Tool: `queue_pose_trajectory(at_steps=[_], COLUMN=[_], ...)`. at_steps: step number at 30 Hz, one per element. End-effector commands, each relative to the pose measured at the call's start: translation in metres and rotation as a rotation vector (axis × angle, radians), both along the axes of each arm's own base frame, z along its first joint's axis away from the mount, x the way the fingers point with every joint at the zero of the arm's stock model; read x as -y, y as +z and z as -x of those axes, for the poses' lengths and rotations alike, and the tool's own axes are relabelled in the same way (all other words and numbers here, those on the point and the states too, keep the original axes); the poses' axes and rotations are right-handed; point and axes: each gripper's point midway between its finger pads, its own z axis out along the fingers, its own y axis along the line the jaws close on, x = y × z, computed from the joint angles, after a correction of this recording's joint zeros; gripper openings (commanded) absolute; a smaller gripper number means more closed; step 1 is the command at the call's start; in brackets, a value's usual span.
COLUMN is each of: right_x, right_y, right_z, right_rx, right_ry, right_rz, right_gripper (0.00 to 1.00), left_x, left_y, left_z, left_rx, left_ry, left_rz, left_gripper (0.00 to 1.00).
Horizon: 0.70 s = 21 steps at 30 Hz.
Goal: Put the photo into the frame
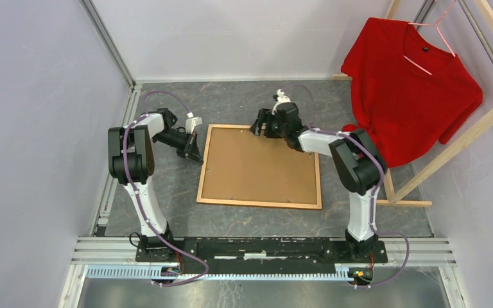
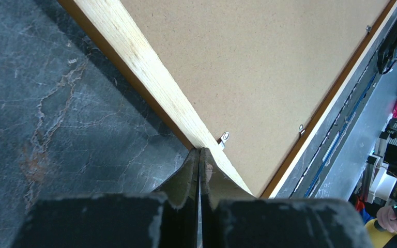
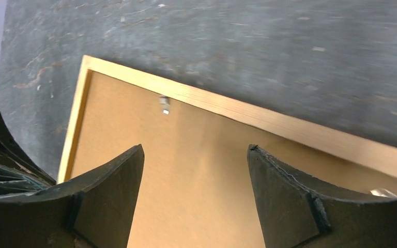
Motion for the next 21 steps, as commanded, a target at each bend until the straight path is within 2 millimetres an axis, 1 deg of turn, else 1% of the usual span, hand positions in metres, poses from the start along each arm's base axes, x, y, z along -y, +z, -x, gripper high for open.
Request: queue_pose_trajectory(at_steps=[1,4,6,9,14,21], right_x=[0.051,0.079,0.090,0.099,0.097,0.090], right_y=[0.033,0.025,0.016,0.009,0.000,-0.001], right_z=[0.002,0.015,0.024,0.032,0.034,0.019], right_rx=[0.077,0.063,0.041,0.027,0.005,0.007], right_ry=[-0.094,-0.134,-0.142,-0.148,-0.132,-0.138], right_rz=[0.011,0.021,0.027,0.030,0.020,0.007], right_gripper=[0.80,0.80,0.80,0.80,0.79,0.78], left_x=[-0.006,-0.006,-0.006,-0.007,-0.007,-0.007], left_y=[-0.009,-0.009,-0.009,-0.010,-0.010,-0.010], left_z=[-0.012,-0.011,-0.012,-0.011,-0.011,-0.012], left_rx=[0.078,0.079,0.079,0.076,0.076,0.075], left_ry=[-0.030,-0.031,-0.032,-0.032,-0.030,-0.028], left_rz=[-0.077,-0.078,-0.079,-0.080,-0.081,-0.082], left_gripper=[0.04,0.04,0.03,0.03,0.04,0.03])
